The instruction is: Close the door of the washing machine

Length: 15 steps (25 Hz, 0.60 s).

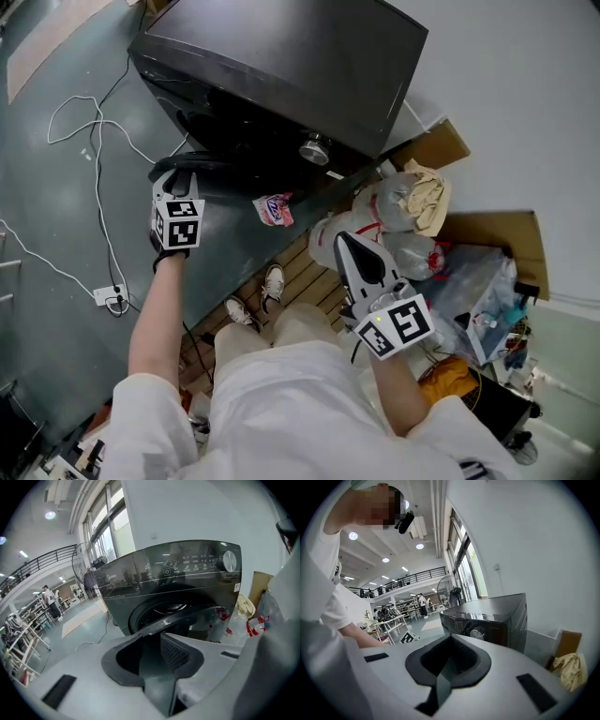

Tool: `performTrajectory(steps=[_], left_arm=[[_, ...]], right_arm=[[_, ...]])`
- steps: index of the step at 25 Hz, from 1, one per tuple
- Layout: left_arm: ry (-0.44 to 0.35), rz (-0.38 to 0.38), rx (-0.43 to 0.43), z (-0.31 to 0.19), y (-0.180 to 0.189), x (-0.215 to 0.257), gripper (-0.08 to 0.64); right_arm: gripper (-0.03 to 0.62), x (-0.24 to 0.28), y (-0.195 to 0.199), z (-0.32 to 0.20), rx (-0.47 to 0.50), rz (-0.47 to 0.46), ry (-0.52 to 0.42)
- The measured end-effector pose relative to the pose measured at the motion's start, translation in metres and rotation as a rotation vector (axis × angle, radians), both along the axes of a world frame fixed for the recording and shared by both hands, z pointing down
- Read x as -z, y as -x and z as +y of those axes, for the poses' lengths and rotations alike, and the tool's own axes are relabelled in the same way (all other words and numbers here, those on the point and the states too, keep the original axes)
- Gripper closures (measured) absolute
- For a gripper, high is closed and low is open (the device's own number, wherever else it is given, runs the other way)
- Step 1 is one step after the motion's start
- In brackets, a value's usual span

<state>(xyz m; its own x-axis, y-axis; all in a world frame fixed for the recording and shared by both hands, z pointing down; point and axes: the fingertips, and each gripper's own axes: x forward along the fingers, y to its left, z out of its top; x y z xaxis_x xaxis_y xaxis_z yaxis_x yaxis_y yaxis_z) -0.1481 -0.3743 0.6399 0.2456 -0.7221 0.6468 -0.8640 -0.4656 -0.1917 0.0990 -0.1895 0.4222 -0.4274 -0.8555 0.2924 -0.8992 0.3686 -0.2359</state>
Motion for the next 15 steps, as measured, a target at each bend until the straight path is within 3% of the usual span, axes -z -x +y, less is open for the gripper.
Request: performTrajectory(steps=[15], left_arm=[[-0.026,0.032,0.109,-0.069,-0.028,-0.002,0.442]], right_arm=[[0.6,-0.026,-0.046,-0.019,-0.05,-0.026,0.057]])
